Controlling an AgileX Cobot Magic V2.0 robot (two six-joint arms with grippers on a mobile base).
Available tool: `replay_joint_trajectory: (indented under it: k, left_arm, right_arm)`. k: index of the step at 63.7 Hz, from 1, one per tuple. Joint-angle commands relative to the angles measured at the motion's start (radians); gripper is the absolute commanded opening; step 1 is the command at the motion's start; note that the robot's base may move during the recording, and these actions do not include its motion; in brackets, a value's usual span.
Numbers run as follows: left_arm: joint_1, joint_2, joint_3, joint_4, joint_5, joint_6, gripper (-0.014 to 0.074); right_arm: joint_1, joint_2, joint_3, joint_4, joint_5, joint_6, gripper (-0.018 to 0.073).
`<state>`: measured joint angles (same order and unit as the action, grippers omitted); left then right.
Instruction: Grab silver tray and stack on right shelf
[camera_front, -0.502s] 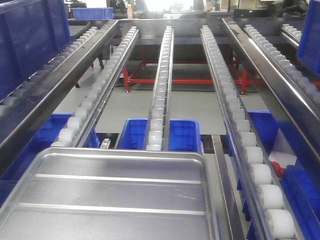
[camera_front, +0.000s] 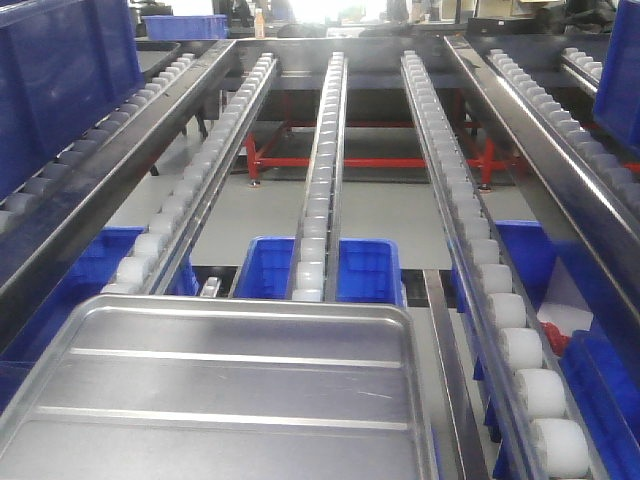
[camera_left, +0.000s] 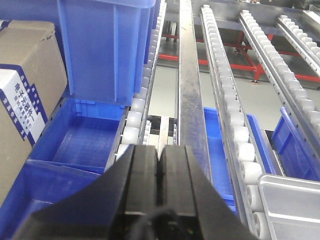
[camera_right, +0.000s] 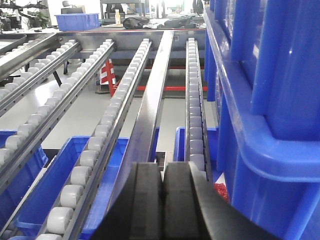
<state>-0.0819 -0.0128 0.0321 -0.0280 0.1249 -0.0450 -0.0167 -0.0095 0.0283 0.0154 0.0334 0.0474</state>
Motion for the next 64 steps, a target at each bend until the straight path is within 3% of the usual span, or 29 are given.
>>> replay_joint_trajectory:
  k: [1, 11, 24, 33, 46, 58, 64]
  left_arm:
    - [-0.005, -0.014, 0.017, -0.002, -0.096, 0.001, -0.0093]
    - [-0.005, -0.014, 0.017, -0.002, -0.151, 0.001, -0.0093]
    - [-0.005, -0.008, -0.001, -0.052, -0.313, 0.001, -0.0093]
    - [-0.005, -0.001, -0.121, -0.039, -0.278, 0.001, -0.0093]
    - [-0.005, 0.144, -0.47, -0.037, 0.08, 0.001, -0.0093]
    - [-0.005, 0.402, -0.756, -0.08, 0.409, 0.004, -0.0093]
    - [-0.005, 0.511, -0.834, -0.17, 0.512, 0.124, -0.0093]
  right_arm:
    - [-0.001, -0.022, -0.018, 0.003, -0.082, -0.01, 0.0055]
    - [0.0, -0.022, -0.018, 0.003, -0.1, -0.01, 0.0055]
    - [0.0, -0.022, -0.02, 0.003, -0.181, -0.01, 0.0055]
    - [0.0, -0.02, -0.113, 0.003, -0.192, -0.01, 0.0055]
    - [0.0, 0.13, -0.396, 0.003, 0.084, -0.01, 0.0055]
    - [0.044, 0.35, -0.59, 0.062, 0.185, -0.01, 0.0058]
    - [0.119, 0.428, -0.647, 0.108, 0.212, -0.01, 0.0058]
